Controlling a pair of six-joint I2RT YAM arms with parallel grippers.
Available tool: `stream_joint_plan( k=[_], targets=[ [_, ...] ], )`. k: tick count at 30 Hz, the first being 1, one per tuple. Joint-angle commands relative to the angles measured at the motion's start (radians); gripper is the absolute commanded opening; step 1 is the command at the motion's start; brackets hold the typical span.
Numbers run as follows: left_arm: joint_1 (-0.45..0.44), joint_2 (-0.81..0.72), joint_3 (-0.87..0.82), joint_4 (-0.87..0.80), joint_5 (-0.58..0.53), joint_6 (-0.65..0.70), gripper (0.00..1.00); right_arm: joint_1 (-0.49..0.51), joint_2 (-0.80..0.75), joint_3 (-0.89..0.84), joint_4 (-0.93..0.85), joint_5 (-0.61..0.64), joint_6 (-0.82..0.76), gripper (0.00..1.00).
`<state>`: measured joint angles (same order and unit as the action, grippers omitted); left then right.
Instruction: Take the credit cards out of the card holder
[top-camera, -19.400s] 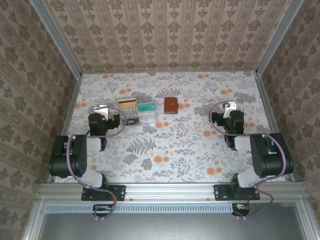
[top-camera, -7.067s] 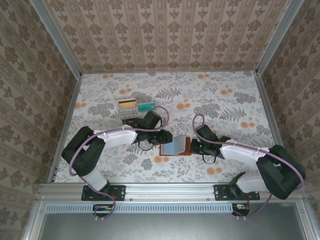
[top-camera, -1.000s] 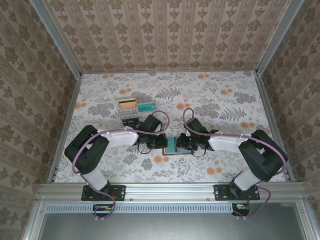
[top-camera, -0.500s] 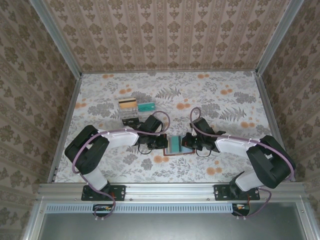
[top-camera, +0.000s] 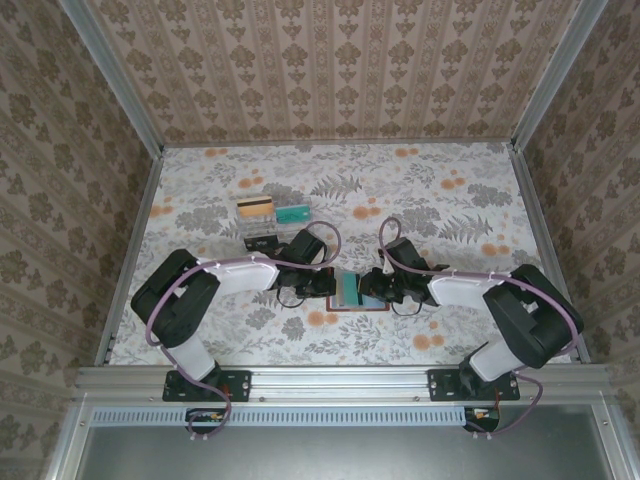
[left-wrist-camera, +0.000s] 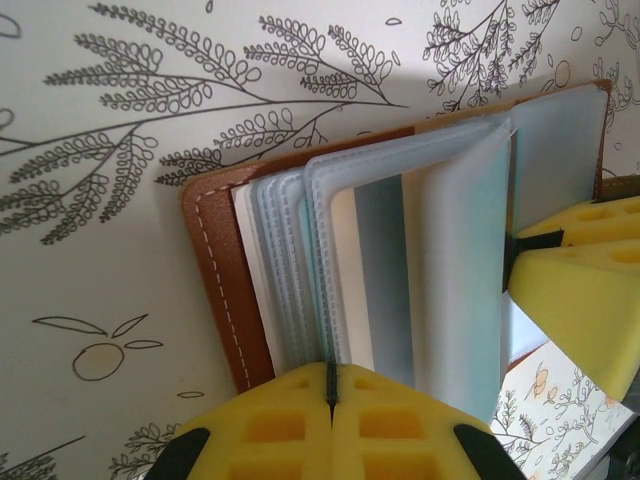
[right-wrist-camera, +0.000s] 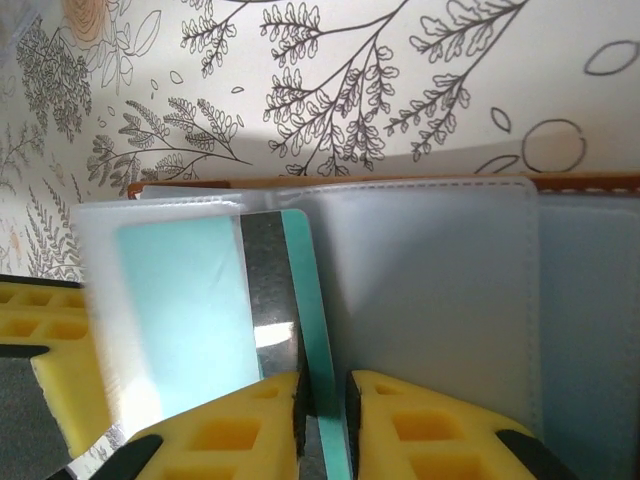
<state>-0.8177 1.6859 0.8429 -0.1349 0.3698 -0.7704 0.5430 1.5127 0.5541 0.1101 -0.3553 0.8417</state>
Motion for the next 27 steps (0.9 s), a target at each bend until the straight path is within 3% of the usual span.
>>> stream_joint_plan(
  k=[1,6,14,27],
  targets=[
    [-0.006,0.032,0.008,-0.064,-0.017,0.006,0.00,-0.006,0.029,-0.006,0.039,-0.026,0.014,0.21],
    [-0.006,0.030,0.008,-0.069,-0.019,0.007,0.00,-0.015,-0.003,-0.012,0.005,-0.009,0.003,0.14],
    [0.004,0.005,0.013,-0.098,-0.045,0.014,0.00,-0.031,-0.060,-0.016,-0.051,-0.003,-0.018,0.26],
    [-0.004,-0.053,0.083,-0.108,-0.037,0.026,0.00,-0.031,-0.037,-0.010,-0.032,-0.023,-0.014,0.27]
  ],
)
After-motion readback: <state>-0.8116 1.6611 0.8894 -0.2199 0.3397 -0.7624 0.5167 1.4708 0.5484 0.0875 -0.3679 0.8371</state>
